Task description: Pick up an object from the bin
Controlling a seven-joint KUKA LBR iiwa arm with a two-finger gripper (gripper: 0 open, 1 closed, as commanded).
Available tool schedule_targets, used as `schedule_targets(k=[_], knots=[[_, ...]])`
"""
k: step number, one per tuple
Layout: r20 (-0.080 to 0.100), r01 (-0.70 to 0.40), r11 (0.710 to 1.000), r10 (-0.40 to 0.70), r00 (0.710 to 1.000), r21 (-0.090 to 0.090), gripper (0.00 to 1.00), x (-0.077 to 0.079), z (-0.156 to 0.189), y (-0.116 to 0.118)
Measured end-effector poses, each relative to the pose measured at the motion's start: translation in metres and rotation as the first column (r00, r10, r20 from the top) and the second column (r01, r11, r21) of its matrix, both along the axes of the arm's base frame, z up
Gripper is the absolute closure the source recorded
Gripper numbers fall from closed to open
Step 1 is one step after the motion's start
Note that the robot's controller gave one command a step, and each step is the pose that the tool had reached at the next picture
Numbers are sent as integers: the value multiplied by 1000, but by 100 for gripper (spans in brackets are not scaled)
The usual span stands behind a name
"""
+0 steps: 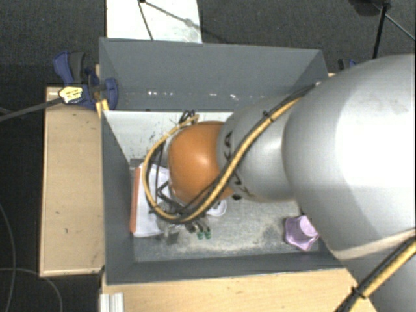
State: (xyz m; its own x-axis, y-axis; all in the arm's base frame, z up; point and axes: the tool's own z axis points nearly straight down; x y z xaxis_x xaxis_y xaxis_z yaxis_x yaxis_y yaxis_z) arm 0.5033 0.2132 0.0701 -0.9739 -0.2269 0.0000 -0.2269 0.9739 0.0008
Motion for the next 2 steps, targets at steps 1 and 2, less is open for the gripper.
schedule_targets(k=[1, 2], knots=[[1, -12, 1000, 12, 1000, 0, 100, -6, 13, 6], [3, -23, 1000, 23, 1000, 1, 100, -6, 23, 4]])
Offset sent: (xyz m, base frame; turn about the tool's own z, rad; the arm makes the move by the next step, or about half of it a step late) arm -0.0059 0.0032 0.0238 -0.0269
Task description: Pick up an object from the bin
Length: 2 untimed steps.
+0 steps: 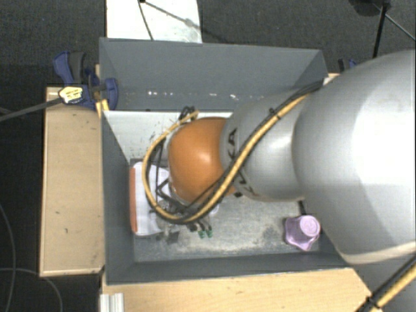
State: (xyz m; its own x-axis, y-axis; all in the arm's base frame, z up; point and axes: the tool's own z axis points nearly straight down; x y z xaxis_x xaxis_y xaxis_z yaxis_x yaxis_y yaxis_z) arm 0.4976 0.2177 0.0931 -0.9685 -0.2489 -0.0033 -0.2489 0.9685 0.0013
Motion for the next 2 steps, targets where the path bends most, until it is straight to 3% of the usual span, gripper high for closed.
schedule_targets(k=[2], knots=[[0, -23, 1000, 23, 1000, -1, 100, 1, 8, 6]])
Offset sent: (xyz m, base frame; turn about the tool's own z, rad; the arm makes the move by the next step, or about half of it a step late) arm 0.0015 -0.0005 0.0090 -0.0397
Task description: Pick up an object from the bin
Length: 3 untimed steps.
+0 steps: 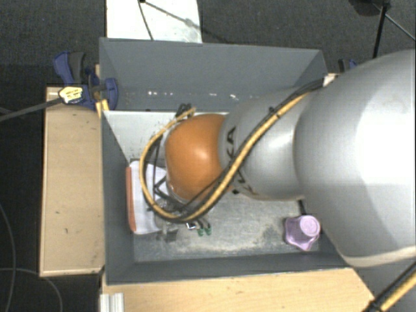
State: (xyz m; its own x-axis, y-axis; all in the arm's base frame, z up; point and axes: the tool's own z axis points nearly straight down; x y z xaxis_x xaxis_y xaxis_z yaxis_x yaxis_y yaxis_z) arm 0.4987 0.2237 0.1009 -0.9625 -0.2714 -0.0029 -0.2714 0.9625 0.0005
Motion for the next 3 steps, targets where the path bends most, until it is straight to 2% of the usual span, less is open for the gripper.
schedule_targets(k=[1, 2, 3], knots=[[-4, -2, 1000, 2, 1000, -1, 100, -9, 14, -1], [-2, -20, 1000, 20, 1000, 0, 100, -1, 34, 8], [1, -23, 1000, 23, 1000, 0, 100, 4, 39, 11]])
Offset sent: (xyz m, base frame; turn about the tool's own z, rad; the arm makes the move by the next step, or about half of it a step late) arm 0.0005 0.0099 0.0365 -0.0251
